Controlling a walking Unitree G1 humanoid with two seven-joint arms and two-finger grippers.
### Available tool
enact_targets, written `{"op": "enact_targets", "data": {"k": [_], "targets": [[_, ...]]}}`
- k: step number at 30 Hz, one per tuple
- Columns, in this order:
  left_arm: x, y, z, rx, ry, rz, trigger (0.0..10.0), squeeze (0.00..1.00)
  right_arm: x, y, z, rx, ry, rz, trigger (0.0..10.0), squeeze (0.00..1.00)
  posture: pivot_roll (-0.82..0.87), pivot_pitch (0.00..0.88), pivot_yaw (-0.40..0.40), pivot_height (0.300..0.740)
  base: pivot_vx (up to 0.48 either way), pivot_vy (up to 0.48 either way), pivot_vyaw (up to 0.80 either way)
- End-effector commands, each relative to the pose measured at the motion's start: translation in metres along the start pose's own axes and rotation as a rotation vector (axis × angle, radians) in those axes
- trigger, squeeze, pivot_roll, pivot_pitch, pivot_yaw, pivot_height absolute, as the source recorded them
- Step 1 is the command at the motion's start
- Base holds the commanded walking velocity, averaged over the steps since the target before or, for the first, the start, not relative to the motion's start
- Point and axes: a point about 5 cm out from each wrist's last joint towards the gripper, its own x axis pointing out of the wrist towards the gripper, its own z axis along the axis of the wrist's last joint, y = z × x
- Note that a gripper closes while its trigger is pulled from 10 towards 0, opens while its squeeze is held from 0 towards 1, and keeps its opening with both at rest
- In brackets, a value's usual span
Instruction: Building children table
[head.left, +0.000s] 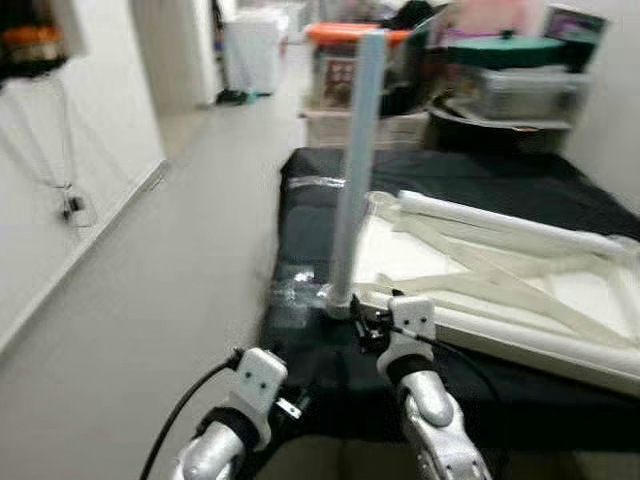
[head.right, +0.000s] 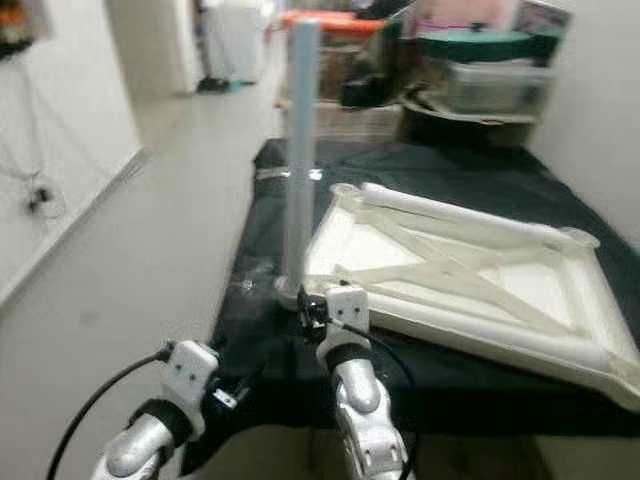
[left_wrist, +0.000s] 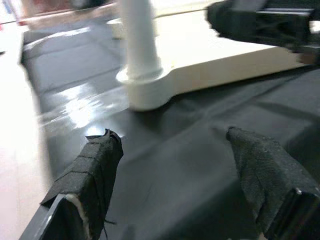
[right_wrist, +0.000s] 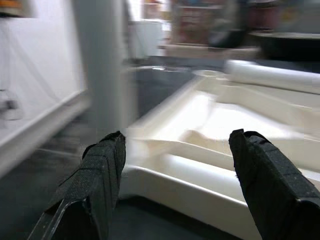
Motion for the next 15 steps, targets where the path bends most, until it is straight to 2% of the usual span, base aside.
{"op": "enact_targets", "data": {"k": [1,15], "targets": [[0.0014,-0.0034,-0.0057,-0.005,0.035,-0.013,10.0,0.00,-0.0036,-0.0042,-0.0034,-0.013,0.025,-0.024,10.0,0.00,0.06,0.000,-0.042,0.740,0.000,-0.469,0.00],[0.0025,-0.0048,-0.0073,0.009,0.057,-0.023,10.0,0.00,-0.0019,-0.0060,-0.0006,-0.012,0.019,-0.042,10.0,0.00,0.06,0.000,-0.037,0.740,0.000,-0.479,0.00]]}}
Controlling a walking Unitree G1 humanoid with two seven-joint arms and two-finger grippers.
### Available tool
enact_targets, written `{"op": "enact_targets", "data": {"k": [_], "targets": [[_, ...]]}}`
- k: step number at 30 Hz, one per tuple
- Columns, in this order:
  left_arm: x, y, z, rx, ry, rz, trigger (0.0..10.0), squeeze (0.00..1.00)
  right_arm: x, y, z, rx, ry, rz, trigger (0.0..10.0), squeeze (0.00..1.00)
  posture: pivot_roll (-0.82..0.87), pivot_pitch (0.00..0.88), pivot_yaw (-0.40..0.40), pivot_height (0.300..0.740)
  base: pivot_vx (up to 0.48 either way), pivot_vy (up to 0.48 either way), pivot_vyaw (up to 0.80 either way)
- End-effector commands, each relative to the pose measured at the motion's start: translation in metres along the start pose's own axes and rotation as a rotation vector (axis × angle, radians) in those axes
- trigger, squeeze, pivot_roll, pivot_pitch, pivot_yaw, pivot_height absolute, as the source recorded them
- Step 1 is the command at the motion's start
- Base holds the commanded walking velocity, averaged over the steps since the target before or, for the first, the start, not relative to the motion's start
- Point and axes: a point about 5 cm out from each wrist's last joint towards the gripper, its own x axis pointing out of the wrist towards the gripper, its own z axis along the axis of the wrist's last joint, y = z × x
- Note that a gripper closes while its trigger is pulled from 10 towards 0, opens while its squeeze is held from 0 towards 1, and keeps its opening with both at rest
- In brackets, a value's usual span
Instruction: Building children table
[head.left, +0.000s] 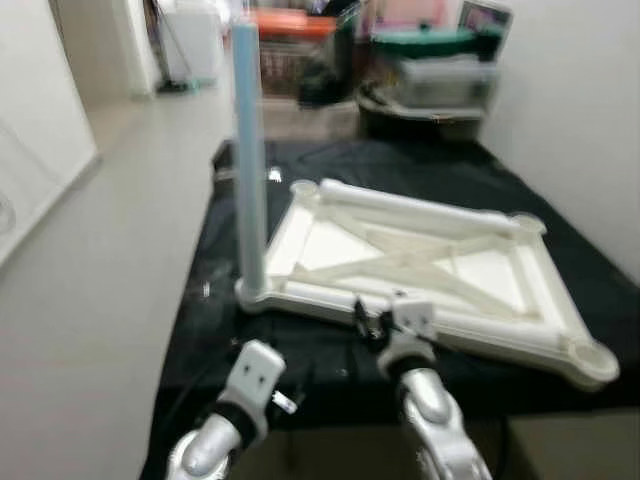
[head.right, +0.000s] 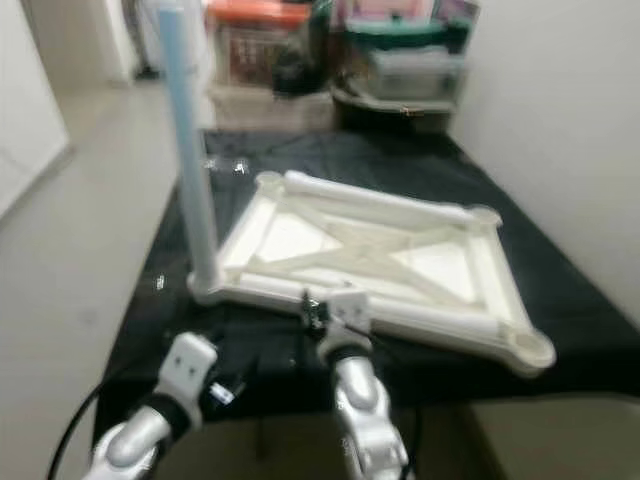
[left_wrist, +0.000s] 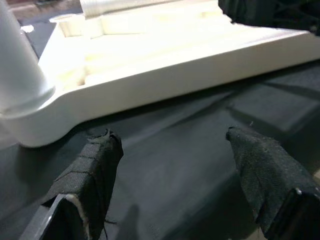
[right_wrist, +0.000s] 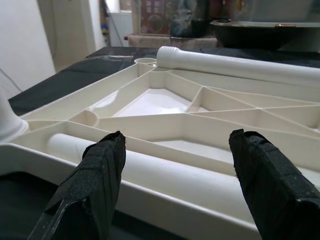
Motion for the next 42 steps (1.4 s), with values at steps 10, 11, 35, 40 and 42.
{"op": "enact_targets", "data": {"k": [10,11,35,40,42], "targets": [[0.001,-0.005,-0.002,-0.023,0.021,-0.003,10.0,0.00,0.016,-0.016,0.017,-0.007,-0.058,-0.038,10.0,0.00,0.07,0.000,-0.045,0.740,0.025,-0.462,0.00],[0.001,-0.004,-0.002,-0.029,0.022,0.000,10.0,0.00,0.017,-0.016,0.019,-0.005,-0.063,-0.035,10.0,0.00,0.07,0.000,-0.045,0.740,0.247,-0.311,0.00],[-0.001,-0.008,0.000,-0.064,0.022,-0.014,10.0,0.00,0.058,-0.089,0.028,0.155,0.204,0.122,10.0,0.00,0.06,0.000,-0.041,0.740,0.000,0.000,0.00],[-0.003,-0.008,0.000,-0.068,0.018,-0.015,10.0,0.00,0.061,-0.109,0.028,0.303,0.360,0.117,10.0,0.00,0.06,0.000,-0.039,0.740,0.000,0.000,0.00],[-0.004,-0.008,-0.001,-0.067,0.021,-0.019,10.0,0.00,0.061,-0.109,0.028,0.351,0.396,0.137,10.0,0.00,0.06,0.000,-0.036,0.740,0.000,0.000,0.00]]}}
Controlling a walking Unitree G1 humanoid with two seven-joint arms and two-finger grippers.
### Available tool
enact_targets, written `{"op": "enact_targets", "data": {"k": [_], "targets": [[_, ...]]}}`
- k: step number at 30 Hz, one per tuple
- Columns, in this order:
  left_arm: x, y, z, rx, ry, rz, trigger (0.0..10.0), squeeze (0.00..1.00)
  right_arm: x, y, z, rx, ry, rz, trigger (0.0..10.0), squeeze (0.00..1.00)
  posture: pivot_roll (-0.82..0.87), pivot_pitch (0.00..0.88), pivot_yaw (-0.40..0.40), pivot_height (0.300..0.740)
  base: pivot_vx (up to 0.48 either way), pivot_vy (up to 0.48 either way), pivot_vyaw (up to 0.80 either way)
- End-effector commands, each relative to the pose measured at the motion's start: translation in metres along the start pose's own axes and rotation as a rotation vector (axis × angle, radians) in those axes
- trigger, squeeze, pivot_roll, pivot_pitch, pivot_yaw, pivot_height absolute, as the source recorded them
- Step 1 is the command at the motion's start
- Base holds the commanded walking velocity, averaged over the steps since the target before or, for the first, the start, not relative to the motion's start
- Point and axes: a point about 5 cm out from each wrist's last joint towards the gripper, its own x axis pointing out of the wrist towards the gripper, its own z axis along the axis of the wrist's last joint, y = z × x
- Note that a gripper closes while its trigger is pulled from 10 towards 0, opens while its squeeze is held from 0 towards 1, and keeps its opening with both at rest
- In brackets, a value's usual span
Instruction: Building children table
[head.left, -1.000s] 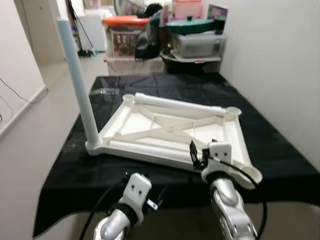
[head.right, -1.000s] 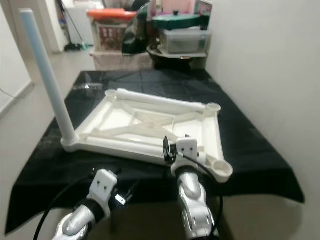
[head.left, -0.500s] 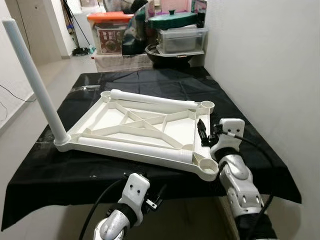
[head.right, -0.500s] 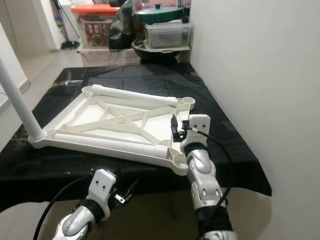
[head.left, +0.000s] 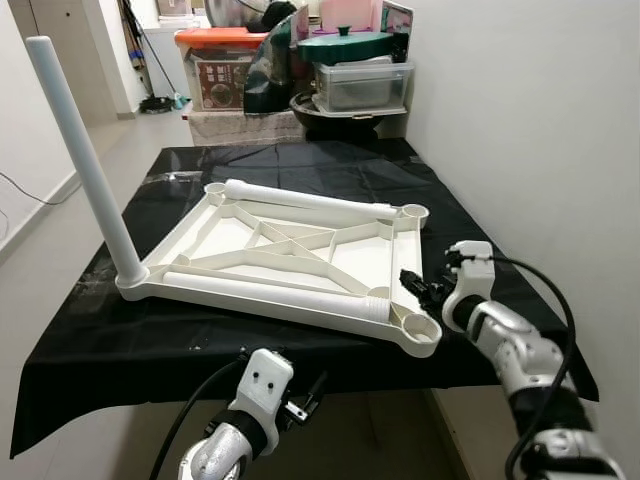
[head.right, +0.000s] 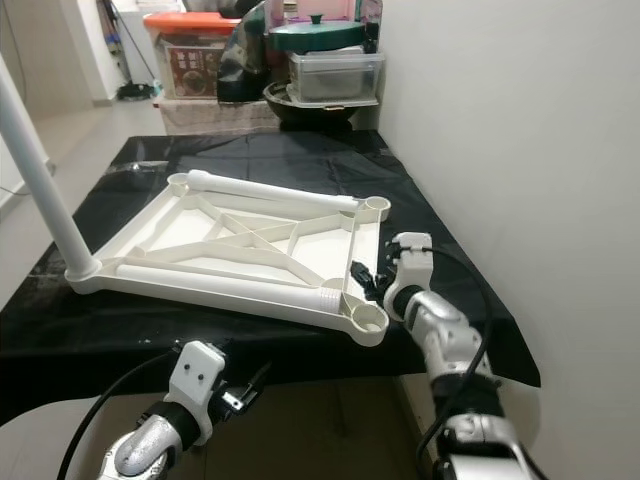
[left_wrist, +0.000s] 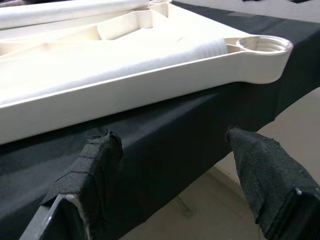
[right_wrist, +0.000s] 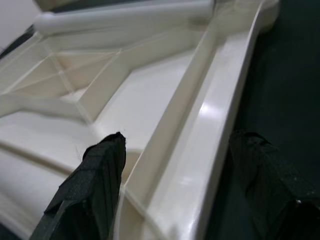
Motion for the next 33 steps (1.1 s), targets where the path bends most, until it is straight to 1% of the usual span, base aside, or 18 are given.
{"op": "enact_targets", "data": {"k": [1,2,3,4,6,7,10,11,13,14,16,17,19,21,23,25,33], "targets": [[-0.002,0.001,-0.002,-0.007,0.015,-0.006,10.0,0.00,0.000,0.001,-0.001,0.078,0.056,0.043,10.0,0.00,0.06,0.000,-0.036,0.740,0.000,0.000,0.00],[-0.003,0.000,-0.002,-0.007,0.016,-0.009,10.0,0.00,0.000,0.001,-0.003,0.103,0.084,0.058,10.0,0.00,0.06,0.000,-0.038,0.740,0.000,0.000,0.00],[-0.003,0.000,-0.002,-0.007,0.016,-0.009,10.0,0.00,0.000,0.001,-0.003,0.103,0.084,0.058,10.0,0.00,0.06,0.000,-0.038,0.740,0.000,0.000,0.00],[-0.003,0.000,-0.002,-0.007,0.016,-0.011,10.0,0.00,0.001,0.002,-0.004,0.139,0.106,0.073,10.0,0.00,0.06,0.000,-0.041,0.740,0.000,0.000,0.00],[-0.004,-0.001,-0.002,-0.008,0.016,-0.012,10.0,0.00,0.002,0.004,-0.004,0.181,0.133,0.100,10.0,0.00,0.06,0.000,-0.039,0.740,0.000,0.000,0.00],[-0.004,-0.001,-0.002,-0.008,0.016,-0.012,10.0,0.00,0.002,0.004,-0.004,0.181,0.133,0.100,10.0,0.00,0.06,0.000,-0.039,0.740,0.000,0.000,0.00],[-0.005,-0.001,-0.002,-0.013,0.017,-0.005,10.0,0.00,0.002,0.009,-0.002,0.251,0.155,0.167,10.0,0.00,0.06,0.000,-0.043,0.740,0.000,0.000,0.00],[-0.005,-0.001,-0.002,-0.013,0.017,-0.005,10.0,0.00,0.002,0.009,-0.002,0.251,0.155,0.167,10.0,0.00,0.06,0.000,-0.043,0.740,0.000,0.000,0.00],[-0.005,-0.002,-0.002,-0.016,0.019,-0.007,10.0,0.00,0.002,0.012,-0.002,0.286,0.182,0.207,10.0,0.00,0.06,0.000,-0.042,0.740,0.000,0.000,0.00],[-0.005,-0.002,-0.002,-0.016,0.019,-0.007,10.0,0.00,0.002,0.012,-0.002,0.286,0.182,0.207,10.0,0.00,0.06,0.000,-0.042,0.740,0.000,0.000,0.00],[-0.006,-0.002,-0.002,-0.018,0.019,-0.008,10.0,0.00,0.000,0.016,0.002,0.302,0.198,0.259,10.0,0.00,0.06,0.000,-0.041,0.740,0.000,0.000,0.00],[-0.006,-0.002,-0.002,-0.018,0.019,-0.008,10.0,0.00,0.000,0.016,0.002,0.302,0.198,0.259,10.0,0.00,0.06,0.000,-0.041,0.740,0.000,0.000,0.00],[-0.006,-0.002,-0.002,-0.018,0.020,-0.008,10.0,0.00,-0.002,0.018,0.006,0.320,0.193,0.300,10.0,0.00,0.06,0.000,-0.042,0.740,0.000,0.000,0.00],[-0.006,-0.001,-0.002,-0.019,0.021,-0.009,10.0,0.00,-0.004,0.017,0.007,0.319,0.202,0.320,10.0,0.00,0.06,0.000,-0.038,0.740,0.000,0.000,0.00],[-0.006,-0.002,-0.002,-0.019,0.022,-0.010,10.0,0.00,-0.005,0.016,0.007,0.316,0.210,0.322,10.0,0.00,0.06,0.000,-0.038,0.740,0.000,0.000,0.00],[-0.006,-0.001,-0.001,-0.019,0.022,-0.009,10.0,0.00,-0.005,0.010,0.002,0.309,0.243,0.289,10.0,0.00,0.06,0.000,-0.042,0.740,0.000,0.000,0.00],[-0.006,-0.001,-0.001,-0.016,0.022,-0.009,10.0,0.00,-0.005,0.010,-0.002,0.301,0.272,0.283,10.0,0.00,0.06,0.000,-0.043,0.740,0.000,0.000,0.00]]}}
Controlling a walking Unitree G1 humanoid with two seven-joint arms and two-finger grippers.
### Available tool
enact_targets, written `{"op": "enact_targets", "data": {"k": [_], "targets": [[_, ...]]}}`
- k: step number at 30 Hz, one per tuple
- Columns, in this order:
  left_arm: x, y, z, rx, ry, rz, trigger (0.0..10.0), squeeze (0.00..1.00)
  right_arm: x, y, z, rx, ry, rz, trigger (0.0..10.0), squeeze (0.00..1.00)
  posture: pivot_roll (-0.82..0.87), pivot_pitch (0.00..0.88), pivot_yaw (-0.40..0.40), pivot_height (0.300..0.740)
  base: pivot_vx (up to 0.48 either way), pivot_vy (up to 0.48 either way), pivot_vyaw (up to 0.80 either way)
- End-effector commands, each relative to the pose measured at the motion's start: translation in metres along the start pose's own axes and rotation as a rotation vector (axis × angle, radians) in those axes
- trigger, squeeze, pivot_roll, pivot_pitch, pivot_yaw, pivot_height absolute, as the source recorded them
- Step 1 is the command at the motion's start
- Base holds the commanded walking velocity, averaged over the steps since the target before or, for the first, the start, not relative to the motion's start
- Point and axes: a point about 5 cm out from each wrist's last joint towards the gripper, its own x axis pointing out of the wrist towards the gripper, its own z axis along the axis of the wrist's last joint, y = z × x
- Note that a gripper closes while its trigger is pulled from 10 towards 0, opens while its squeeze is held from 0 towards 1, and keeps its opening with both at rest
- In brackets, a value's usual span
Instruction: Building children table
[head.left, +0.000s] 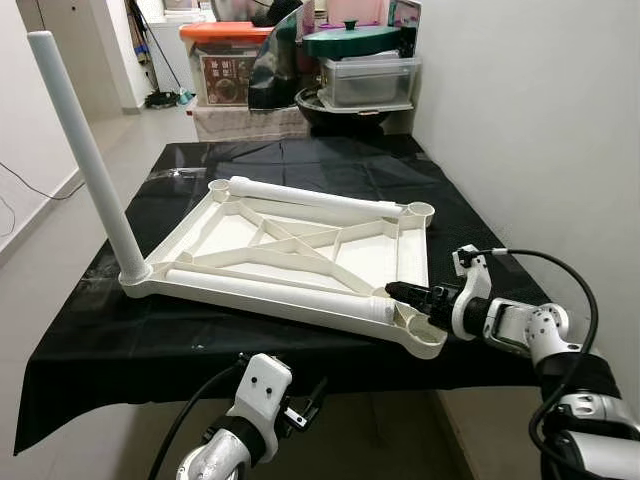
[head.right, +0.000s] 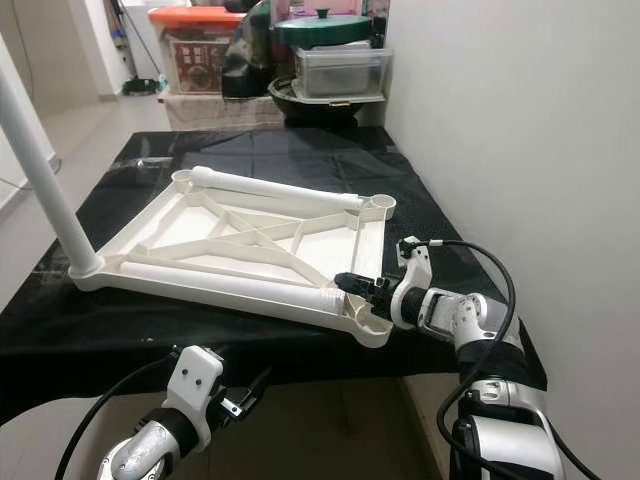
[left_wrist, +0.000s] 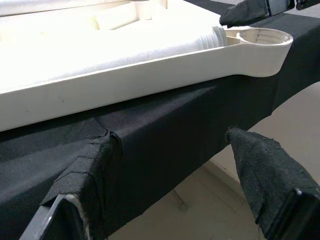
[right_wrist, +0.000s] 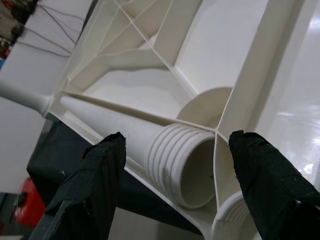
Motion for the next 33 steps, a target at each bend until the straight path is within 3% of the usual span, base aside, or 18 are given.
{"op": "enact_targets", "data": {"k": [1,17,27,33], "targets": [[-0.002,0.000,-0.001,-0.003,0.011,-0.003,10.0,0.00,0.001,0.001,-0.002,-0.003,0.025,-0.002,10.0,0.00,0.06,0.000,-0.043,0.740,0.000,0.000,0.00],[-0.003,-0.001,0.000,-0.011,0.011,0.002,10.0,0.00,0.010,0.014,-0.015,-0.008,0.112,0.085,10.0,0.00,0.06,0.000,-0.050,0.740,0.000,0.000,0.00],[-0.002,-0.001,0.001,-0.013,0.009,0.002,10.0,0.00,0.028,0.032,-0.020,0.012,0.118,0.153,10.0,0.00,0.06,0.000,-0.054,0.740,0.000,0.000,0.00],[-0.001,-0.001,0.001,-0.013,0.010,0.004,10.0,0.00,0.034,0.043,-0.021,0.047,0.098,0.274,10.0,0.00,0.07,0.000,-0.052,0.740,0.000,0.000,0.00]]}}
